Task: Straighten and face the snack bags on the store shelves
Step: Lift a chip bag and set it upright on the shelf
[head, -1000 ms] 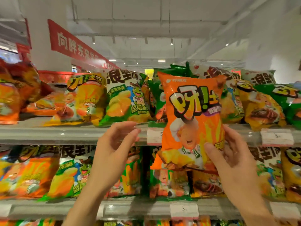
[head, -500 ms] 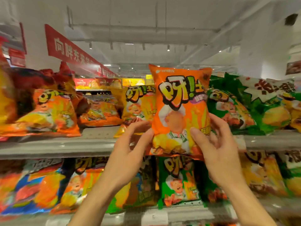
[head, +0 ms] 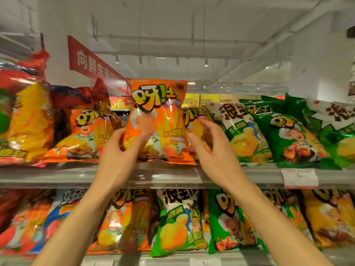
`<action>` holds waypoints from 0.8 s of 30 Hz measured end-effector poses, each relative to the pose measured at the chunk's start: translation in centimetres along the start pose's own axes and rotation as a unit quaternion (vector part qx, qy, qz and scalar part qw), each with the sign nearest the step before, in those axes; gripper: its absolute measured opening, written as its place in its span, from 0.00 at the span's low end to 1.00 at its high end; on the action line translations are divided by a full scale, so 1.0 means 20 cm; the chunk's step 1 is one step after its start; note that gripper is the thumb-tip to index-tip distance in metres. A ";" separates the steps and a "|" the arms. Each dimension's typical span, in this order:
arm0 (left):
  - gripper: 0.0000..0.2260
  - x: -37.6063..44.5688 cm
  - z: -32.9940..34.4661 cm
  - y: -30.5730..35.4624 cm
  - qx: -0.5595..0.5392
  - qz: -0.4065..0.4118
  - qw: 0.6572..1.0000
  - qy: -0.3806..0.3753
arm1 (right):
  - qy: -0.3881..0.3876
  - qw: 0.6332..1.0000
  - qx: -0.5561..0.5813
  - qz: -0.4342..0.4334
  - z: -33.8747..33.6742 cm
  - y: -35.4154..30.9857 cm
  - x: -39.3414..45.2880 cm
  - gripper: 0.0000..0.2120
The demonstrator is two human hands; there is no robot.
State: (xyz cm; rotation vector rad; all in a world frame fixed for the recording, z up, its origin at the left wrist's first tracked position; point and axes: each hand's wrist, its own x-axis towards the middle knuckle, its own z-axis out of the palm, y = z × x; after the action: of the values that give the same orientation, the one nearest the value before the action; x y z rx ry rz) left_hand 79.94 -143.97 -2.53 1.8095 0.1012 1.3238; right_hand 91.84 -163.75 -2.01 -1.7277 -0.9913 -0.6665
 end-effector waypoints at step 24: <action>0.23 0.13 -0.07 -0.21 0.400 0.130 0.907 -0.019 | -0.043 0.972 -0.229 0.028 0.08 0.15 0.02 0.46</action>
State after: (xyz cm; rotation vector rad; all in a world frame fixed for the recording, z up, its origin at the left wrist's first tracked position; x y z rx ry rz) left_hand 81.60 -139.23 -3.32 2.6070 0.4501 1.5625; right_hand 94.61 -162.68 -3.68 -2.1938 -0.8891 -0.8356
